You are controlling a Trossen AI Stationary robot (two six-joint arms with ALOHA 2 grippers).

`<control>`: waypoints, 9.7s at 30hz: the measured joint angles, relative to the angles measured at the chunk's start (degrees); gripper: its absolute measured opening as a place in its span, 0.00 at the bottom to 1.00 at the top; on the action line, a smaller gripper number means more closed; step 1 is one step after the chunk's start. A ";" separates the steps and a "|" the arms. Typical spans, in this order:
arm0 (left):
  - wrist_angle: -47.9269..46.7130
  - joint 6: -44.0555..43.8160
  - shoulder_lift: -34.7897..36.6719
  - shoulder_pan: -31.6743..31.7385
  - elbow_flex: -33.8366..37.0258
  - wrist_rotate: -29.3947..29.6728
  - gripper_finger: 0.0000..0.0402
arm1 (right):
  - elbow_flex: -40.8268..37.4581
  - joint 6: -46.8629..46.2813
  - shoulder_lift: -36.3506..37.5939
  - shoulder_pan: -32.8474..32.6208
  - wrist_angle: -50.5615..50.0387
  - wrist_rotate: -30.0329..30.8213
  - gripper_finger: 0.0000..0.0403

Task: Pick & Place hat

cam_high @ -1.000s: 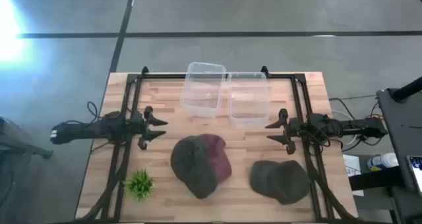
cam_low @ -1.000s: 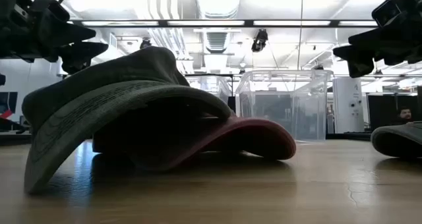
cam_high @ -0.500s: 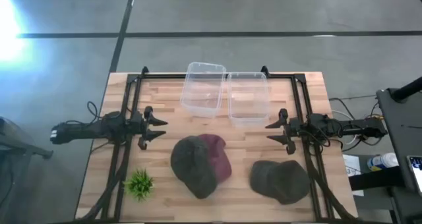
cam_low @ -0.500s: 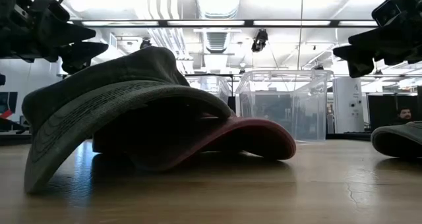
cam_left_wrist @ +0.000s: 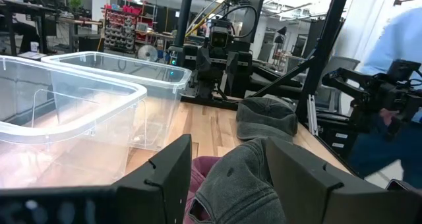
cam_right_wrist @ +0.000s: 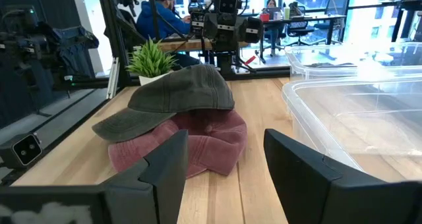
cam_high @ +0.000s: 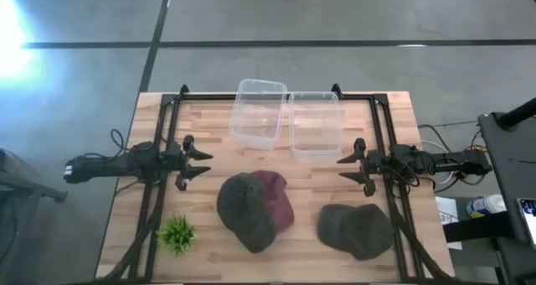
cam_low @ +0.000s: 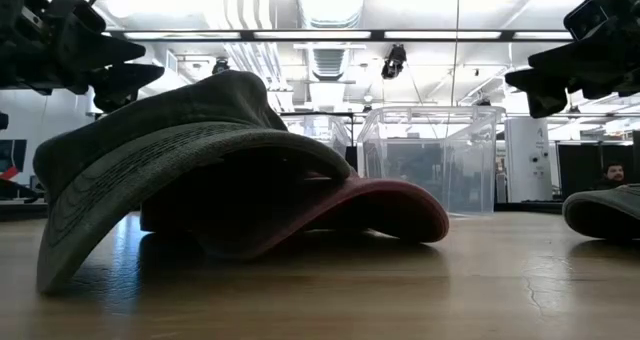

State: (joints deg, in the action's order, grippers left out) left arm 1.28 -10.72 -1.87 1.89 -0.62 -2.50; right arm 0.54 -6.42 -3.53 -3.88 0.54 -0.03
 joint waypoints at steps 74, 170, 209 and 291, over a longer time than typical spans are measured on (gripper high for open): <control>17.46 -45.38 -22.05 -1.47 -18.36 2.17 0.47 | 41.00 -108.00 -70.04 -37.03 -30.03 -15.09 0.48; 4.44 -72.69 -130.53 -17.20 -92.86 15.21 0.47 | 39.41 -93.76 -74.51 -37.86 -19.47 13.76 0.48; -16.73 -42.75 -92.71 -2.93 -92.82 41.57 0.02 | 68.26 -79.52 -59.17 -46.09 -53.24 36.87 0.48; -43.49 -31.78 -89.99 -38.16 -67.61 17.28 0.47 | 100.01 -102.57 -120.43 -32.85 -29.82 39.50 0.05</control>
State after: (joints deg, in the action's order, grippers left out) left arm -42.21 -42.50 -91.87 -36.27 -68.23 14.77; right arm 100.54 -108.99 -123.96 -36.73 -29.28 39.47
